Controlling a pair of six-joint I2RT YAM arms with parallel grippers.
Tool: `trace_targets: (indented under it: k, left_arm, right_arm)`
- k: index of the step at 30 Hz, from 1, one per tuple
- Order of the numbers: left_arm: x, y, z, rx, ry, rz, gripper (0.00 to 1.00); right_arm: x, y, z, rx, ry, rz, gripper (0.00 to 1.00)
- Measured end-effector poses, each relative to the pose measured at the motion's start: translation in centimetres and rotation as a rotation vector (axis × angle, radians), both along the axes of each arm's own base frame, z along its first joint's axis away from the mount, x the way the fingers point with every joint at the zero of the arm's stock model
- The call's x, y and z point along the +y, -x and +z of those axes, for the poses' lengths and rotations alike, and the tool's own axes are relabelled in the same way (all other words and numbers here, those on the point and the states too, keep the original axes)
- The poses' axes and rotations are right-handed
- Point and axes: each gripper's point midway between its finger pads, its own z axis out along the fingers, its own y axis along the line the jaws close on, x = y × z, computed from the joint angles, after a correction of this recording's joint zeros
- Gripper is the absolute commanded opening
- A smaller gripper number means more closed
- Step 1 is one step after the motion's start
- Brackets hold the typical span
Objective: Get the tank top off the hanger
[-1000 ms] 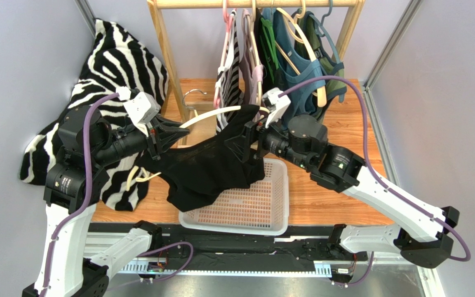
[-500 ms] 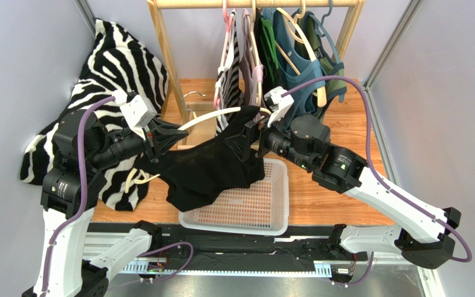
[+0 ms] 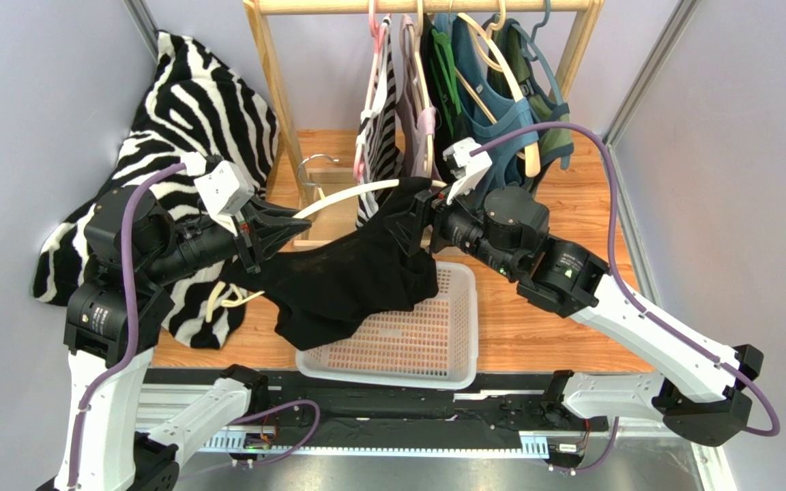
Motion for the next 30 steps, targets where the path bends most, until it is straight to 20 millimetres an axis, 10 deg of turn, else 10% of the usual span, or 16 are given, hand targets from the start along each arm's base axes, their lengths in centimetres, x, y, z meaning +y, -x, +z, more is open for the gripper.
trace_targets:
  k: [11,24,30]
  left_arm:
    - [-0.1,0.0,-0.7,0.015,-0.004,-0.008,0.0]
    - [0.7,-1.4,-2.1,0.004,-0.051,0.059,0.0]
    - [0.9,0.6,-2.1,-0.011,-0.053,0.023,0.0]
  right_arm:
    - [0.8,0.3,1.2,0.003,-0.056,0.028,0.0]
    - [-3.3,1.8,4.4,-0.03,-0.122,-0.019,0.0]
    - [-7.1,-1.1,4.8,-0.031,-0.128,-0.18,0.0]
